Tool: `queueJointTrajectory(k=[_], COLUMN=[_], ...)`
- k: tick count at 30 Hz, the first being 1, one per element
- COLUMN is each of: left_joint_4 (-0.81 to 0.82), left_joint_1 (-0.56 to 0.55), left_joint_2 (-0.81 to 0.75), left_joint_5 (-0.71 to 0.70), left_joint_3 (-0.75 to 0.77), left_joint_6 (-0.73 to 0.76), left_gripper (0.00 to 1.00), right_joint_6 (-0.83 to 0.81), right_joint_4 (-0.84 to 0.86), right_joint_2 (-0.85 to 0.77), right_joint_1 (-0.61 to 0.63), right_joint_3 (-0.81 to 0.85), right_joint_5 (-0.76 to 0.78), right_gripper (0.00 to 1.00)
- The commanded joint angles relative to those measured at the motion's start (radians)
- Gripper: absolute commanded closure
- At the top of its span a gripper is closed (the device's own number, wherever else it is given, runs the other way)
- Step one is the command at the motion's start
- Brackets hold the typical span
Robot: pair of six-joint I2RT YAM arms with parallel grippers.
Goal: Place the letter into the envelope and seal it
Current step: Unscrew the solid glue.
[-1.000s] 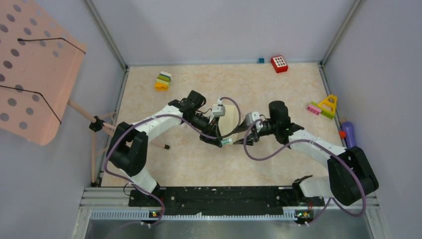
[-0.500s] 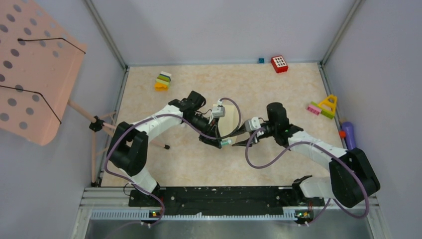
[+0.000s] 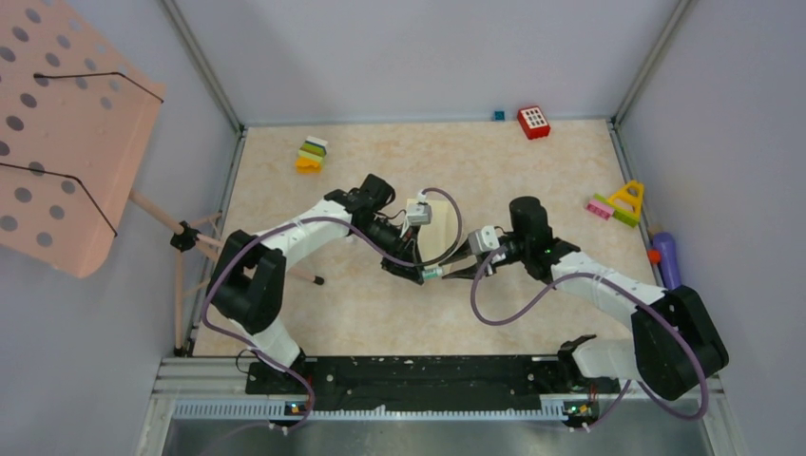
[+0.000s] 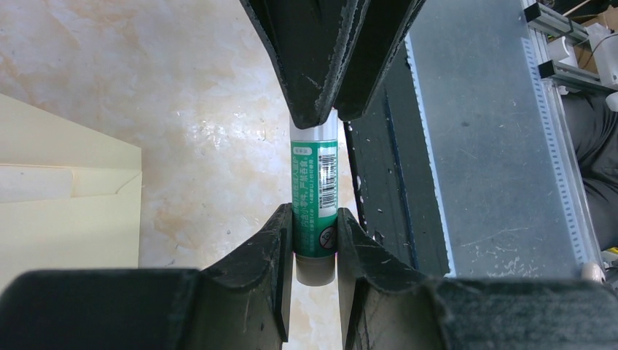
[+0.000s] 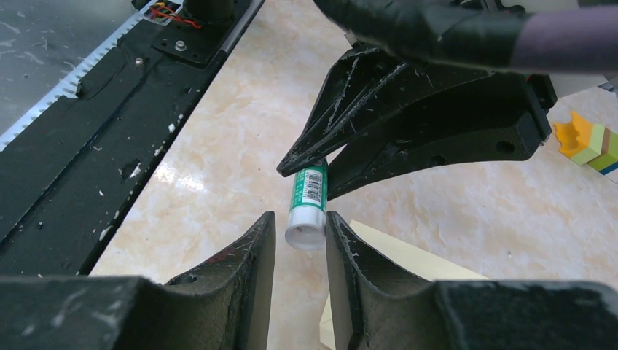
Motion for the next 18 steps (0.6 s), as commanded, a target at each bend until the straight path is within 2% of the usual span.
queueJointTrajectory(k=[1,6,8,12,18], left_joint_4=[0.031,0.041,0.055,0.179,0.374], left_joint_1=[-0.002,-0.003,-0.001,-0.003,-0.016], left_joint_2=[-0.021,-0.047,-0.059,-0.127,-0.263], left_joint_5=[0.002,-0.016,-0.037,-0.142,-0.366], left_joint_3=[0.033,0.031,0.028,-0.016,-0.114], left_joint_6=[-0.02,-0.028,-0.036,-0.116,-0.188], left_gripper=[1.0,1.0,1.0,1.0,1.0], right_joint_6=[-0.029,-0.01,0.051,0.378,0.752], right_joint_4=[-0.018,-0.023,0.017,0.105,-0.006], right_joint_2=[-0.009,0.012,0.022,0.093,0.294], right_joint_1=[0.021,0.023,0.023,0.021,0.017], right_joint_3=[0.015,0.03,0.033,0.092,0.297], right_joint_5=[-0.035,-0.007,0.005,0.056,0.084], right_gripper=[0.71,0.76,0.78,0.77,0.75])
